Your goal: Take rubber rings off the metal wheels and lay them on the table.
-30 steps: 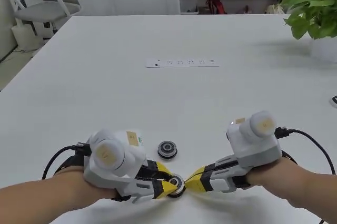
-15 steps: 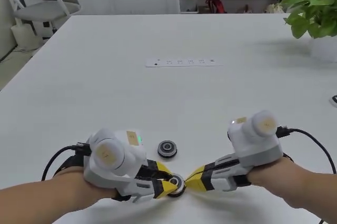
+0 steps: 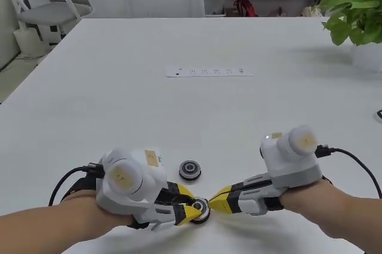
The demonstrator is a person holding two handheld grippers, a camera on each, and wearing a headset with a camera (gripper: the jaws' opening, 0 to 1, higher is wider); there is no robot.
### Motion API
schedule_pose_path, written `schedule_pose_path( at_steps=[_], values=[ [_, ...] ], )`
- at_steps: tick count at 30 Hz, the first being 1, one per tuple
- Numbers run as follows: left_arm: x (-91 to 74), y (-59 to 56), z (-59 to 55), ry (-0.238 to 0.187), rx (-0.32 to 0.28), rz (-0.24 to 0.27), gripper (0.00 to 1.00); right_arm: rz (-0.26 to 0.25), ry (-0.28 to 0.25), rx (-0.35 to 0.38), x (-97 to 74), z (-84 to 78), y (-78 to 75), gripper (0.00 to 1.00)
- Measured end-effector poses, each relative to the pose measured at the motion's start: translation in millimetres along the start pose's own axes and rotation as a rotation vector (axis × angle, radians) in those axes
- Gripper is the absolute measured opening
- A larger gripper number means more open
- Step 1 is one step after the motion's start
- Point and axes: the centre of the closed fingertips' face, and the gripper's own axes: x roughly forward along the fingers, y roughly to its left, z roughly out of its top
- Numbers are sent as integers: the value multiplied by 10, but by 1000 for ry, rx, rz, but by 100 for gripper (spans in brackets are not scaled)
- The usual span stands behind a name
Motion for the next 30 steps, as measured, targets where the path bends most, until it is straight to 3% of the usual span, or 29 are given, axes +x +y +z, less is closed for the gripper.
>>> schedule_pose_path(
  at_steps=[30],
  values=[
    [8, 4, 0, 5, 2, 3, 12, 54, -24, 31, 28, 79, 136, 0]
  ],
)
